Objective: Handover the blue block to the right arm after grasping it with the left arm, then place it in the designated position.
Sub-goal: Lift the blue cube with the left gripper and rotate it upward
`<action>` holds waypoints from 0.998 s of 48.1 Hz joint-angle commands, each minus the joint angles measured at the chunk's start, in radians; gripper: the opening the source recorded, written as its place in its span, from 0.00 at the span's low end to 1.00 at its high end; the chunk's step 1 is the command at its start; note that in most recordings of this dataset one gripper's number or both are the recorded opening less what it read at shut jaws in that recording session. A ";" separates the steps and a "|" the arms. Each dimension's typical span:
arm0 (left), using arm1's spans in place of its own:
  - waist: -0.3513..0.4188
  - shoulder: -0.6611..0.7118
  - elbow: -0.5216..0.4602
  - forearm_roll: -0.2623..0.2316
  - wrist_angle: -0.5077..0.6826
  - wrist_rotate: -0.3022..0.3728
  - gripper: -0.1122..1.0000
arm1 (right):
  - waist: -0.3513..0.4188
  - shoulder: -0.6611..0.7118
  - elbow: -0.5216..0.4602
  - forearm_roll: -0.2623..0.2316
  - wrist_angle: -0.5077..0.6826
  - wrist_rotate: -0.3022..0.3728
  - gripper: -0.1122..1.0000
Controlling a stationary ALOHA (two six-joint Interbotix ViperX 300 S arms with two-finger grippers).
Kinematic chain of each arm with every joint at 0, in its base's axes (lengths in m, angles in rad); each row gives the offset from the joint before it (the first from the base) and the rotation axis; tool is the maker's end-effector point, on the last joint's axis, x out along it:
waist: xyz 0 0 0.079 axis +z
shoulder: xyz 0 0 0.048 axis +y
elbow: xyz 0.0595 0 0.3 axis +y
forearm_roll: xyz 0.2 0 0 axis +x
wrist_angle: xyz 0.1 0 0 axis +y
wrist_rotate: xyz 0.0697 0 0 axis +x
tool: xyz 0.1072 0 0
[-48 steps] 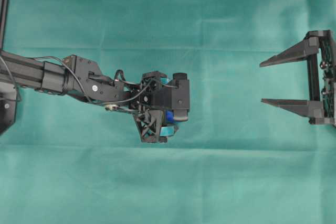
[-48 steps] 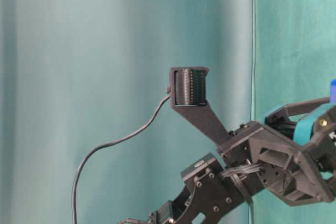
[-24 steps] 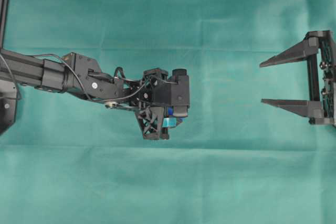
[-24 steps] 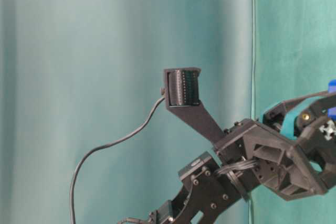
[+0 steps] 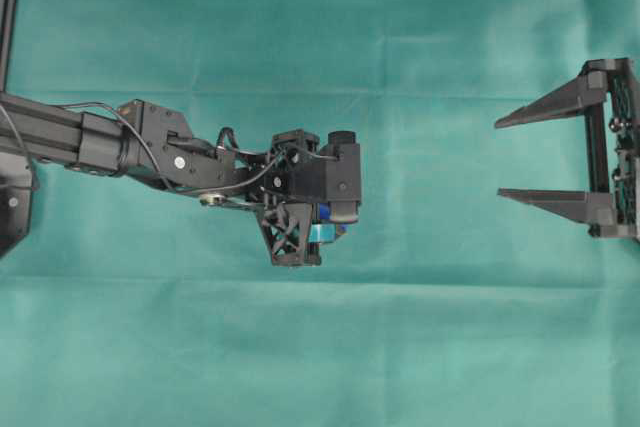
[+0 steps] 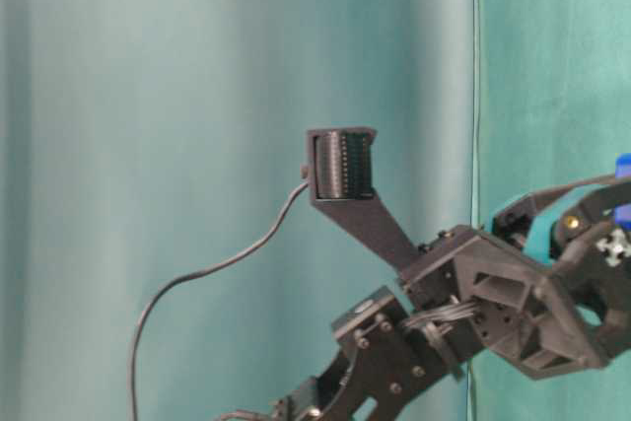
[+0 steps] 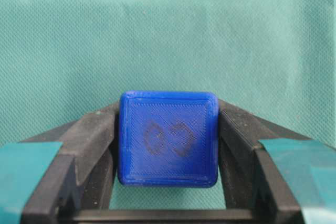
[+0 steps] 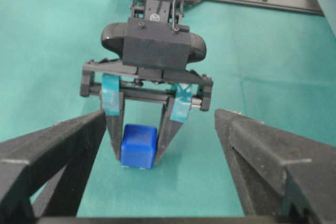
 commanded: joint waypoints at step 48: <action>-0.003 -0.508 -0.087 0.005 0.285 0.012 0.52 | -0.002 0.002 -0.031 0.000 -0.003 0.002 0.95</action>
